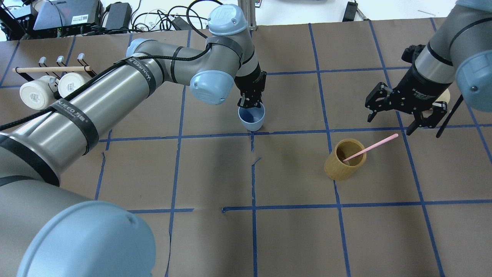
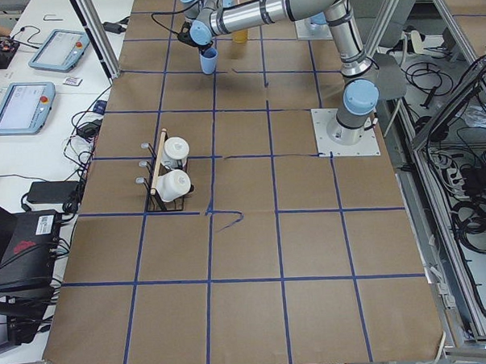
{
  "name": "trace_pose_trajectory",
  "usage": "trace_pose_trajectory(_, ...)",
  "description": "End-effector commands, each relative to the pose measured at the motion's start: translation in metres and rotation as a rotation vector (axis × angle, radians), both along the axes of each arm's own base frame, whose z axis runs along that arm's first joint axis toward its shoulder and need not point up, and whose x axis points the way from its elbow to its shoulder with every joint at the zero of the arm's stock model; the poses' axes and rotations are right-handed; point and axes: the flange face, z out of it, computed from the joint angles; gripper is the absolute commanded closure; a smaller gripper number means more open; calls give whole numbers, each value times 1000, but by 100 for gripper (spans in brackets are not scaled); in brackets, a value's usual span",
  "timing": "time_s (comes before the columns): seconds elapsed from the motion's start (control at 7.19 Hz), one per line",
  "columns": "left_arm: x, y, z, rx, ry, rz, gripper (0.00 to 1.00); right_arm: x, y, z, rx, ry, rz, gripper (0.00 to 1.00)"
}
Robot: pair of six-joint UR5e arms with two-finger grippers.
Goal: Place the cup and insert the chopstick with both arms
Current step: 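Carry the blue cup to table center with left gripper while right gripper descends to chopstick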
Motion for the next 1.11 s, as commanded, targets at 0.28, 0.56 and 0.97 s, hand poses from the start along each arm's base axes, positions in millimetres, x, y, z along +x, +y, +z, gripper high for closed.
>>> trace_pose_trajectory(0.28, 0, -2, -3, -4, 3, -28, 0, 1, 9, -8, 9, 14, -7, 34)
trace_pose_trajectory(0.56, 6, -11, 25, -76, 7, -180, 0, 1, 8, -9, 12, 13, -4, 44)
trace_pose_trajectory(0.97, 47, 3, 83, -137, -5, -614, 0, -2, 8, -12, 20, 30, -4, 50)
